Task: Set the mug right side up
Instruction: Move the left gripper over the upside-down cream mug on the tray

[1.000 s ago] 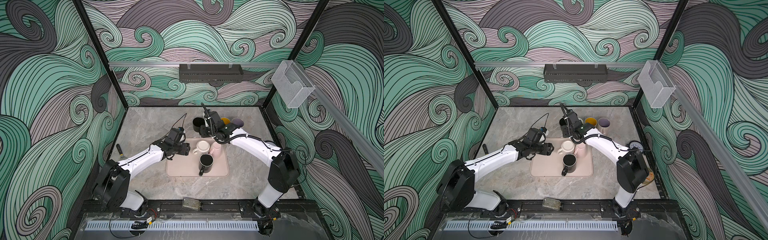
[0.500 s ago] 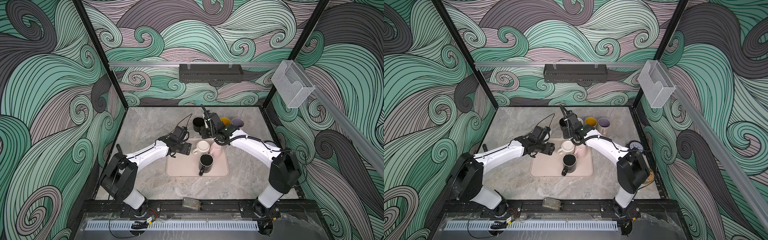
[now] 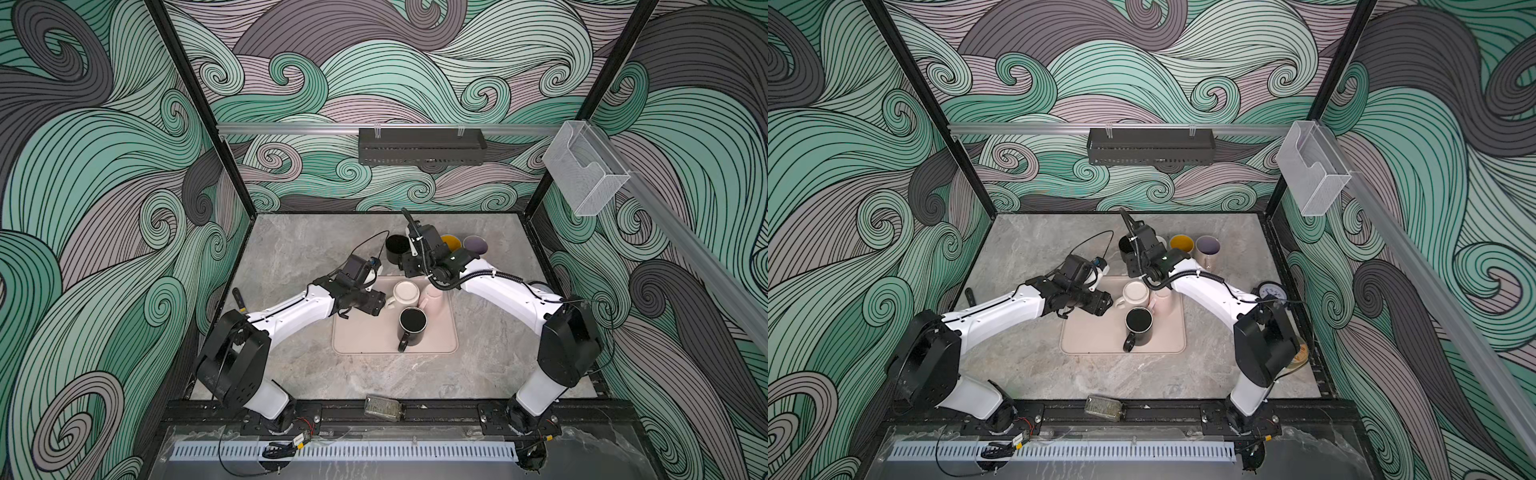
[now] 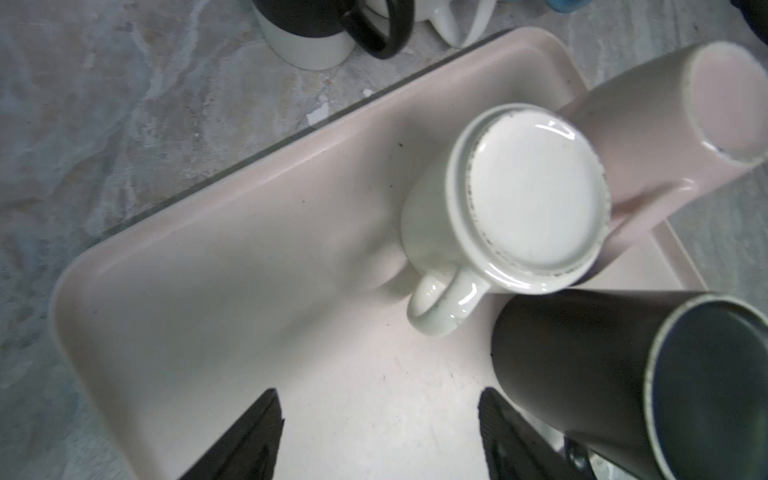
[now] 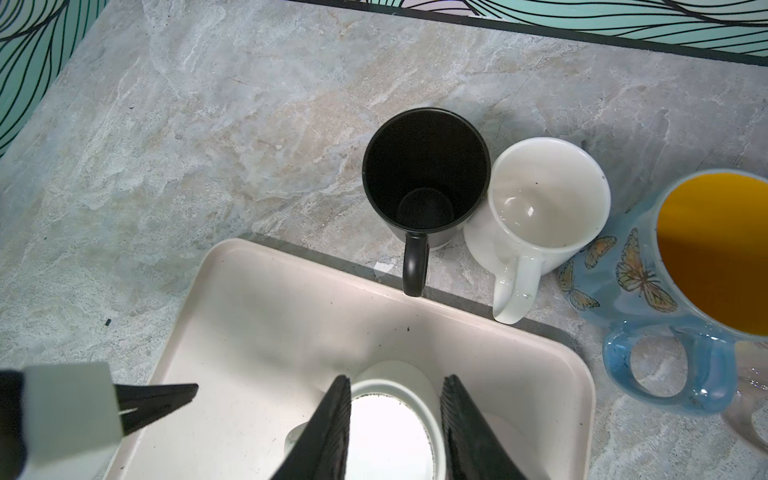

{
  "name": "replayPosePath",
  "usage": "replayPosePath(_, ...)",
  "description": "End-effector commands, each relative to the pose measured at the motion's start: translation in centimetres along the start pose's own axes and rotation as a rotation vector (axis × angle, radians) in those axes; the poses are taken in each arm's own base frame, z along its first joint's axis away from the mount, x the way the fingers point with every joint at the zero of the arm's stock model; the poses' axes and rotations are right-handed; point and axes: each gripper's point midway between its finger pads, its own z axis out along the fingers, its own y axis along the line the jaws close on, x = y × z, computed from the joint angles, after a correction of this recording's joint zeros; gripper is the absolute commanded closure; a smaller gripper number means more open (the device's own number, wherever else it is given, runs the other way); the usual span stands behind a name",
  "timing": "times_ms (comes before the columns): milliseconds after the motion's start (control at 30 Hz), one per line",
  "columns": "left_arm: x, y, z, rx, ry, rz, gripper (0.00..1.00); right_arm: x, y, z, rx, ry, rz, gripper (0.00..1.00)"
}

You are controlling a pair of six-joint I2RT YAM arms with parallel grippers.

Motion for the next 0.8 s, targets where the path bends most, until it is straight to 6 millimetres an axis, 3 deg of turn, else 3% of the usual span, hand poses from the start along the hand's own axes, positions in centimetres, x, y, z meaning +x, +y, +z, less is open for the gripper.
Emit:
replayPosePath(0, -1.1, -2.4, -0.2, 0.125, -0.032, 0.049, 0.34, 0.0, 0.0, -0.1, -0.009, 0.007, 0.003, 0.62)
replayPosePath(767, -1.5, -3.5, 3.5, 0.185, -0.009, 0.102, 0.46, 0.9, -0.5, 0.2, 0.007, 0.025, -0.004, 0.62)
